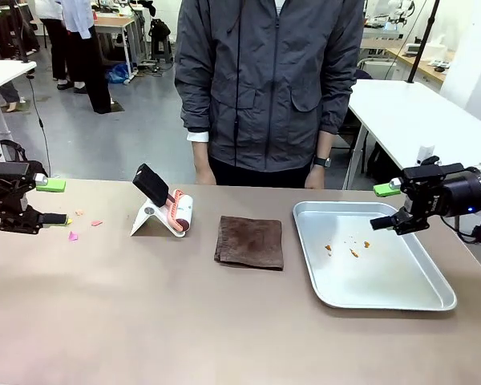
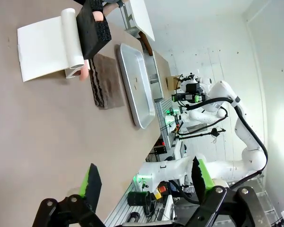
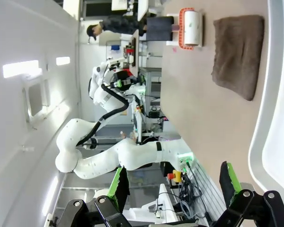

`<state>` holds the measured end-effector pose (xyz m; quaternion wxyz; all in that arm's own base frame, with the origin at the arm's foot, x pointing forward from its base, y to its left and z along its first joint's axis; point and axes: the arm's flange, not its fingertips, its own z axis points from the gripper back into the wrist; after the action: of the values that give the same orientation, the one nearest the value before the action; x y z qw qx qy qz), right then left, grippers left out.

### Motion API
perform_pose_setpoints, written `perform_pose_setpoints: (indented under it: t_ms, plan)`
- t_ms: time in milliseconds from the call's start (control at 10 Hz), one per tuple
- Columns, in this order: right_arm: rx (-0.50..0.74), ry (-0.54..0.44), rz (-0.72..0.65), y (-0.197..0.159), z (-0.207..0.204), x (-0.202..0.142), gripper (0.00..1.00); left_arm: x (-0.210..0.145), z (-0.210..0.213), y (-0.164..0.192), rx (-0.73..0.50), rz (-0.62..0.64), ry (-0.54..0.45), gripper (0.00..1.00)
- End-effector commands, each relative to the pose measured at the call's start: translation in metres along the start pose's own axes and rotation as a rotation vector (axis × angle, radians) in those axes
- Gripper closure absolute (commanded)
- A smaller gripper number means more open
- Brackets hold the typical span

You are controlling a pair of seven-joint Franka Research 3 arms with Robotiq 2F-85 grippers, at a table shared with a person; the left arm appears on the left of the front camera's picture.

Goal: Clean the surface of the table.
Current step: Hold the Lint Roller with your left hand and the towel with your right hand.

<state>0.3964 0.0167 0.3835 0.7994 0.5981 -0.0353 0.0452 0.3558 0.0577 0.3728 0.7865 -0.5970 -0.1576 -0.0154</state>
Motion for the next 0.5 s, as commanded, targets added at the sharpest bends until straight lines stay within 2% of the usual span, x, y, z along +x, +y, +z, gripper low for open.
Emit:
perform_pose_setpoints:
  t_ms: [0, 100, 200, 300, 400]
  plan:
    - [-0.066, -0.092, -0.033, 0.017, -0.009, 0.001, 0.00, 0.001, -0.006, -0.016, 0.098, 0.016, -0.014, 0.00]
    - [-0.123, -0.151, -0.058, 0.035, -0.026, 0.005, 0.00, 0.002, -0.007, -0.039, 0.142, 0.003, -0.006, 0.00]
    - [-0.194, -0.167, -0.156, 0.052, -0.049, 0.014, 0.00, 0.010, -0.011, -0.064, 0.179, 0.048, 0.089, 0.00]
    - [-0.222, -0.171, -0.150, 0.069, -0.076, 0.023, 0.00, 0.022, -0.021, -0.093, 0.255, 0.130, 0.112, 0.00]
    - [-0.288, -0.149, -0.145, 0.076, -0.097, 0.027, 0.00, 0.033, -0.032, -0.114, 0.323, 0.207, 0.087, 0.00]
